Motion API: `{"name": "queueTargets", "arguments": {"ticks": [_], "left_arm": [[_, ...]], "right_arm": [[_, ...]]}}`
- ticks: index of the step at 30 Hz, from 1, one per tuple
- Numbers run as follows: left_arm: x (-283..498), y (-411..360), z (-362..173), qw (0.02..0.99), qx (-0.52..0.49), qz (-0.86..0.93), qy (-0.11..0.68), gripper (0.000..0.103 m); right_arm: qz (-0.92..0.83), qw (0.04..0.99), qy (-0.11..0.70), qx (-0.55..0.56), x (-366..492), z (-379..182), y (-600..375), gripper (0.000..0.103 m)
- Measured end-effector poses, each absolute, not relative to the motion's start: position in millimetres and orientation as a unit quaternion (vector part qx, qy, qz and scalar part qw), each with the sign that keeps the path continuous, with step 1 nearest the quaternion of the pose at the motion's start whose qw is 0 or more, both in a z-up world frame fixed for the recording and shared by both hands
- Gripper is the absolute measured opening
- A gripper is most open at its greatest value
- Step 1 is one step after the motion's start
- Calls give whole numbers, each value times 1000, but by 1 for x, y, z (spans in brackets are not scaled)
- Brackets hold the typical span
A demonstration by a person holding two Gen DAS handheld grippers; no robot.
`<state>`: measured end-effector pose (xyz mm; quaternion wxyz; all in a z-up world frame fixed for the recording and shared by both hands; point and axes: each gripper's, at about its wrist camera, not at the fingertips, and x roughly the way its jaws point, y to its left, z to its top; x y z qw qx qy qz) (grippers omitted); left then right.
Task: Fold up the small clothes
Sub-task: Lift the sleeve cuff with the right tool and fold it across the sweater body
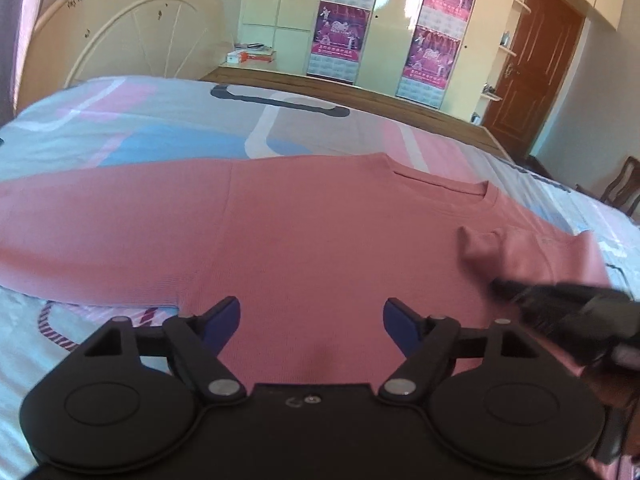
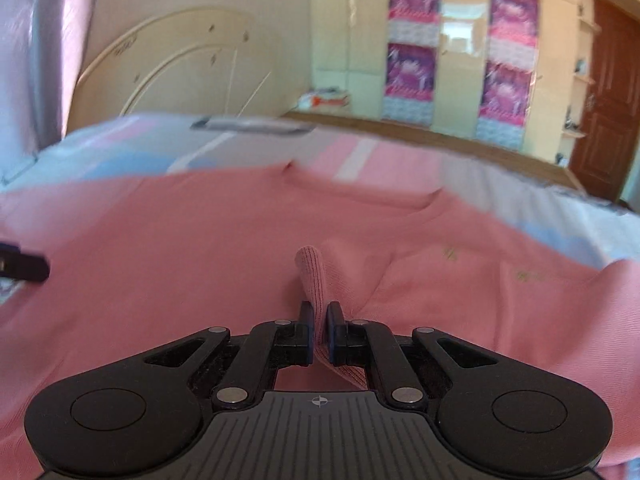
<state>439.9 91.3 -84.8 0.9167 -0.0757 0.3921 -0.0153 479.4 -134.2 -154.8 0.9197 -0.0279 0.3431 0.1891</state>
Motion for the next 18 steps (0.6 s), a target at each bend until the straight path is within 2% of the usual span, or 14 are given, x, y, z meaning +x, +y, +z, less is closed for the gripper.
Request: {"name": "queueTargets", "arguments": {"ticks": [1,2,3,4,5,7,9,14,15,17,18], "left_arm": [[441,91,-86,917,-81,-22,390,92],[444,90,-87,917,-89,-32,388,96],[449,88,-88,916,-97,-45,387,98],[453,83,-88,915,-104,-60,385,97],[460,75,-89,914,-108,-80,382,95],[472,55,-92,909,-112,-122,383,76],[489,29,-101,897,-114,-159,396,67],[528,-27,-130,874,-89,-181,443,62],[534,-33,-134,869,-89,-183,451,52],[541,-45,-140,868,-85,-187,453,42],[543,-49,-141,869,-80,-189,449,30]], "right_arm": [[190,916,352,-37,488,-160,-132,9],[189,921,338,-50,485,-160,-126,20],[184,925,327,-59,480,-157,-124,34],[183,930,314,-54,475,-153,-127,37],[181,935,303,-35,470,-149,-135,37],[148,938,313,-6,465,-144,-156,34],[103,945,312,12,460,-141,-179,13],[7,946,321,48,442,-130,-246,12],[-8,944,325,54,436,-127,-258,12],[-38,941,330,64,423,-120,-284,12],[-50,939,332,70,413,-118,-296,12]]}}
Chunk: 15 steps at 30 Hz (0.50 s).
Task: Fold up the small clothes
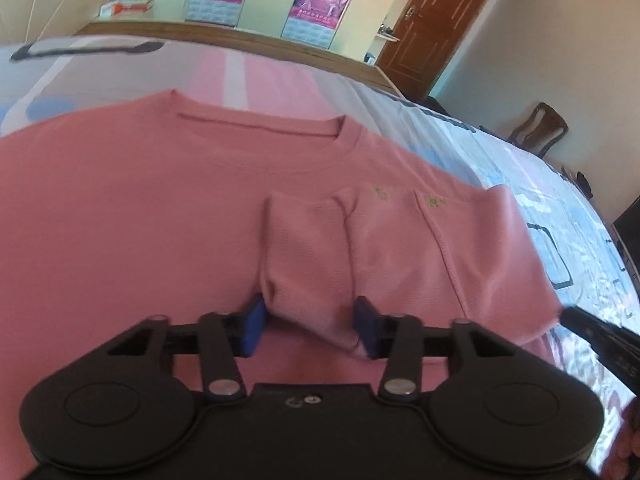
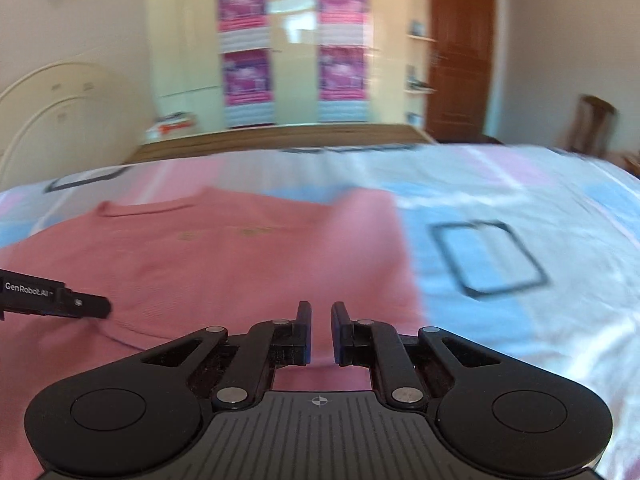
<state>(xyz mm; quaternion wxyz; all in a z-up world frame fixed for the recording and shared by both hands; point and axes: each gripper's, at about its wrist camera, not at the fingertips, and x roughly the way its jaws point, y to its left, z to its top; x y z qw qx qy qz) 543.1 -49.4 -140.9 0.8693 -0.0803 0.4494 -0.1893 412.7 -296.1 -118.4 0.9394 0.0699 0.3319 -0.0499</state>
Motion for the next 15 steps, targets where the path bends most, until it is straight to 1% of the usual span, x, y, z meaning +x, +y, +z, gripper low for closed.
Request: {"name": "queueTargets", "arguments": {"ticks": [1,2,4,10,15], "left_arm": [[546,-53,-142,869,-79,-193,449,13],[549,-55,-144,869,-81,-195,448,7],[550,-55,-141,875,-81,-195,435,6],[533,-37,-106,904,-88,-193,371,6],[521,1,-98,918,-90,-156,354,6]], "right_arm": [[-61,937,335,76,408,-119,-304,12],[-72,935,338,83,403,-120,-311,12],[-86,930,345,96,387,-120,-327,12],[-93,923,357,114,382,-127,-334,12],[-73,925,354,113,393,-126,-323,12]]}}
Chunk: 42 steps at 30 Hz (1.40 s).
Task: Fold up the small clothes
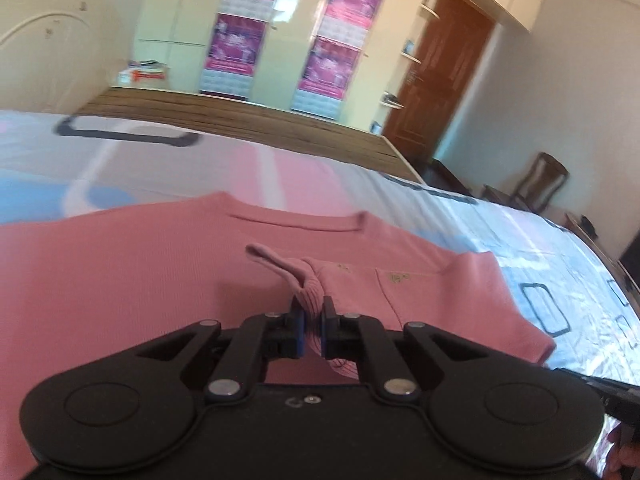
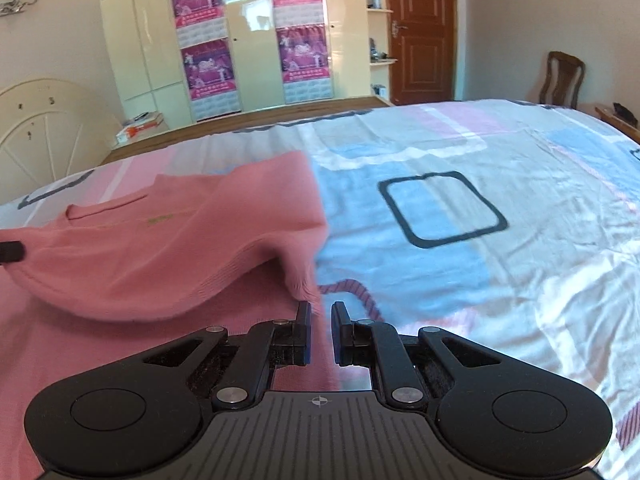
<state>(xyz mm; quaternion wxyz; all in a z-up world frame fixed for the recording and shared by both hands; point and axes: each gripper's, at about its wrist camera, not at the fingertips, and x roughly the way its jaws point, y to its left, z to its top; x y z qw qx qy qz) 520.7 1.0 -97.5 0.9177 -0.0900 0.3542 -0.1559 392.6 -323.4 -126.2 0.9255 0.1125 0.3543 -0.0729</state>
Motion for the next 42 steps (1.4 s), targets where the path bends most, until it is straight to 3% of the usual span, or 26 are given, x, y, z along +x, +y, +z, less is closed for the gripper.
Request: {"name": "queueTargets", "arguments": {"ticks": [9,10,11,12,13,14,16,17,20,23,26,27,28,29,34,36,38,40,42], "left_arm": [[507,39,-124,909,-97,-125,386,6],[507,39,-127,908,-95,-126,388,6],[507,39,-129,908,-93,-127,388,7],[509,41,-132,907,-93,-127,390,10],[510,43,-133,906,-95,-128,393,18],[510,45,-134,904,-98,-127,395,22],[514,52,-137,905,-109,-121,394,47],[515,56,-139,905,-118,-121,390,50],[528,63,-143,898,-144,-127,395,47],[541,64,-147,892,-157,-137,401,38],[551,60,-149,886,-154,-149,411,8],[551,60,-148,887,-155,-151,407,7],[548,60,-145,894,-156,-147,393,7],[542,61,-141,903,-154,-144,375,7],[536,63,-154,902,-141,-128,387,8],[536,65,-154,903,-144,-130,383,15],[536,67,-150,904,-147,-128,381,24],[536,69,-146,909,-144,-120,371,52],[537,71,-146,912,-146,-115,365,55]], "right_arm": [[-31,915,361,180,403,-132,-319,12],[-33,910,362,199,404,-133,-322,14],[-35,905,363,219,405,-135,-326,23],[-38,900,361,239,405,-136,-332,36],[-40,897,356,258,404,-137,-337,40],[-40,895,348,278,402,-137,-342,41],[-34,885,341,314,401,-139,-350,41],[-30,879,341,333,402,-142,-354,41],[-12,848,334,411,407,-151,-366,41],[5,817,325,476,408,-158,-374,41],[-10,794,306,526,406,-167,-381,41],[-17,784,296,545,404,-170,-386,36],[-26,782,290,551,402,-172,-390,24],[-41,790,296,536,403,-170,-390,4],[-56,827,335,447,406,-161,-382,2],[-57,829,348,435,407,-152,-381,5],[-51,841,357,402,404,-136,-379,18],[-42,867,337,365,393,-117,-377,24],[-33,883,329,332,393,-108,-377,24]]}}
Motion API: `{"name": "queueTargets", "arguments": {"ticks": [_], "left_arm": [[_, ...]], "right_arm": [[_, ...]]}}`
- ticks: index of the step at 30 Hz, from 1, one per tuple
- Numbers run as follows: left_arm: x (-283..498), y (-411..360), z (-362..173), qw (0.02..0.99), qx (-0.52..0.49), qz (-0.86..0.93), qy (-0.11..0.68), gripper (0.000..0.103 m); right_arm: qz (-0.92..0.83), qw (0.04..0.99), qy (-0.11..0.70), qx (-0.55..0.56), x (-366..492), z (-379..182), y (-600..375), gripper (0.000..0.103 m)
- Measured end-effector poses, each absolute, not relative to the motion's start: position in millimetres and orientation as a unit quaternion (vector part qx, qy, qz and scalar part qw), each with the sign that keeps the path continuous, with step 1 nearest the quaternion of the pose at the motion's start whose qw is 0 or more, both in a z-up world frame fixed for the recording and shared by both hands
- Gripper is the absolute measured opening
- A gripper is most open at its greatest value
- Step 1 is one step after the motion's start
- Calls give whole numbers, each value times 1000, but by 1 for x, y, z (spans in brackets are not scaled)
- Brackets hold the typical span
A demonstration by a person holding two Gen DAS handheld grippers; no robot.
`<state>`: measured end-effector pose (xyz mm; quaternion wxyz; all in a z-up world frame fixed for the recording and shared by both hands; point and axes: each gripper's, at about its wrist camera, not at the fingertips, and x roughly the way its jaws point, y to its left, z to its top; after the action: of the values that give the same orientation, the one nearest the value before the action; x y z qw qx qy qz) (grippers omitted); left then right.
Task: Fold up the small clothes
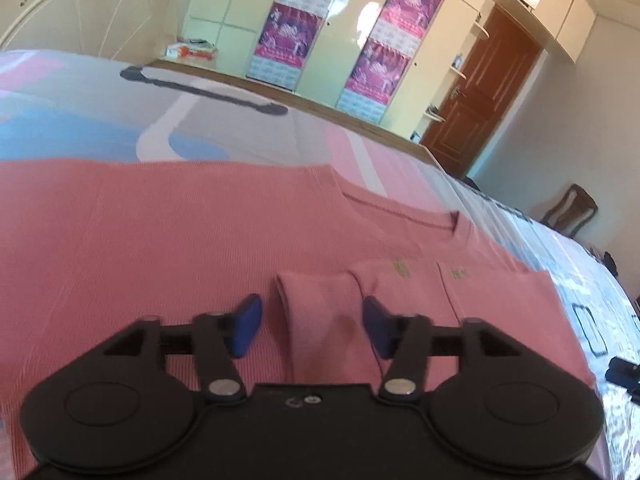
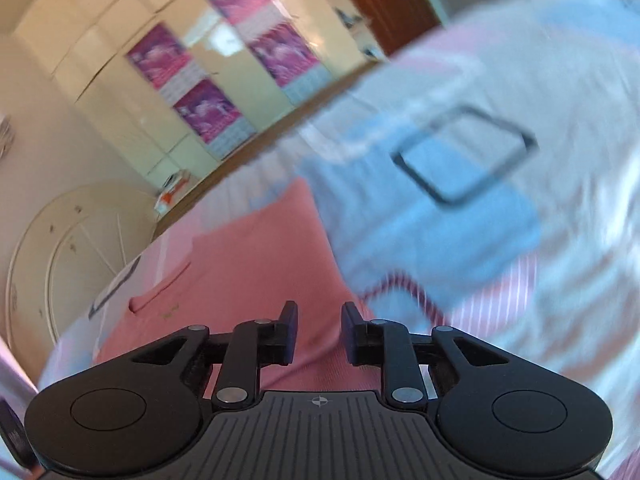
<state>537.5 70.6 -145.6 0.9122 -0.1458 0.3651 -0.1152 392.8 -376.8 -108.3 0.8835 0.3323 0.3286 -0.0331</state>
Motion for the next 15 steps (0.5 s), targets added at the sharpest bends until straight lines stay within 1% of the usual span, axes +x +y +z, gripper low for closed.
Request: {"name": "queueTargets", "arguments": {"ticks": [3,5,7,8,9,10,15], "left_arm": [[546,67,-145,909,-152,-116,370,52],[552,62,-146,907,-149,-120,376,47],[556,65,-150,901,-173,-126,377,33],[558,68,-152,898,-185,-125,379,29],[559,68,-154,898,-188,-120,380,19],[560,68,-154,898,-186,-115,382,13],[556,59,-152,908,-157,-106,374,7]], "right_arm": [[-26,887,321,330,415,-107,-387,24],[-16,889,316,331,441,-110,-398,24],[-1,884,321,339,469,-116,-407,24],[7,878,327,349,484,-121,-413,24],[14,873,332,357,497,-127,-418,24],[18,867,339,365,509,-134,-422,24],[62,845,359,392,548,-158,-437,24]]}}
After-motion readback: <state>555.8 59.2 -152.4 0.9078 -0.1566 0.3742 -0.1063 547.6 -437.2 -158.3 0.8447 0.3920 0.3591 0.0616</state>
